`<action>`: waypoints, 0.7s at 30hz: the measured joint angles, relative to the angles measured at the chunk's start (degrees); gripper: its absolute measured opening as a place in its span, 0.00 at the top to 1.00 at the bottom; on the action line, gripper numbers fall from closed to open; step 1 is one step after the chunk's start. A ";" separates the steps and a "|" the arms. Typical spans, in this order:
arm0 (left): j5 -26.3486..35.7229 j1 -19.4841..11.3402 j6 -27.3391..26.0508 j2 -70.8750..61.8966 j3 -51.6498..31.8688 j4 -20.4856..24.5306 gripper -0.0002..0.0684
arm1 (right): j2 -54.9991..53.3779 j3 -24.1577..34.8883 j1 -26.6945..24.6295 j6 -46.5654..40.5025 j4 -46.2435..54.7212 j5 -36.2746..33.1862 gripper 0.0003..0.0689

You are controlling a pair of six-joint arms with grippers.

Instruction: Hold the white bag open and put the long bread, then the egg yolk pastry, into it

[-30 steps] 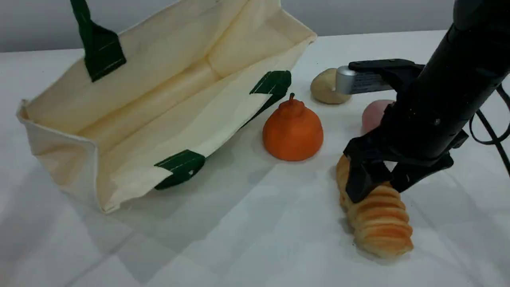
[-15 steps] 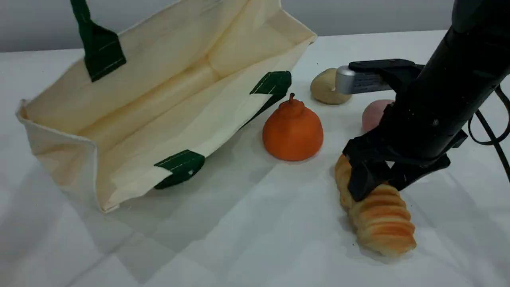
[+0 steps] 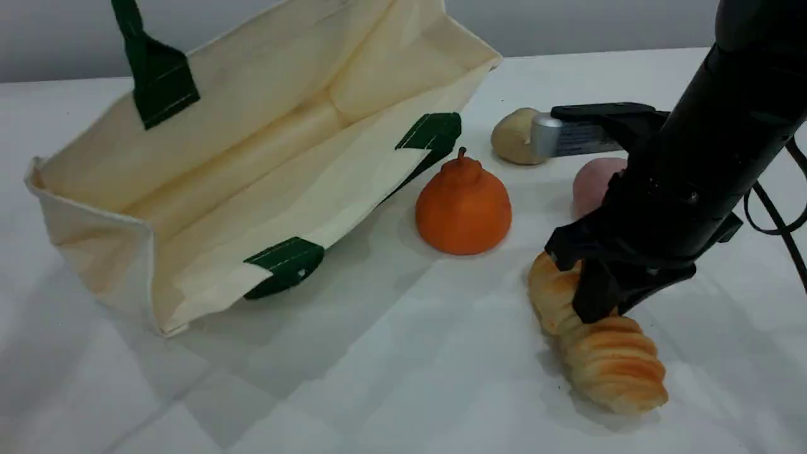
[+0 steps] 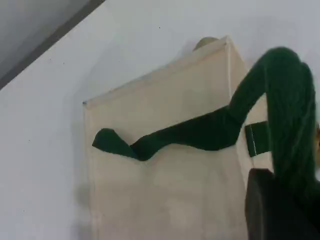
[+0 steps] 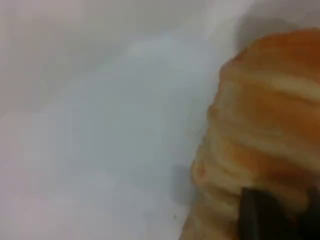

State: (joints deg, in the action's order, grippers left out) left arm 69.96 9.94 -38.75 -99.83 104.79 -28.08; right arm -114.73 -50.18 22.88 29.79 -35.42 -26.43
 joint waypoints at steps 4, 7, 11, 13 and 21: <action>0.00 0.00 0.00 0.00 0.00 0.00 0.88 | 1.40 0.00 0.00 -0.38 2.27 -1.01 0.87; 0.00 0.00 -0.02 0.00 0.00 0.00 0.88 | 4.17 0.00 0.00 -1.12 3.16 -2.22 0.87; 0.00 0.00 -0.02 0.00 0.00 0.00 0.88 | 9.43 0.00 0.00 -1.18 3.42 -3.35 0.89; 0.00 0.00 -0.02 0.00 0.00 0.00 0.88 | 12.96 0.00 0.00 -1.24 3.36 -4.39 0.89; 0.00 0.00 -0.02 0.00 0.00 0.00 0.88 | 26.64 0.05 1.42 3.32 -3.66 -7.36 0.89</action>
State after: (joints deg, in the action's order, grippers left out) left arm 69.96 9.94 -38.77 -99.83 104.79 -28.08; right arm -88.09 -50.13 24.30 33.12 -39.08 -33.80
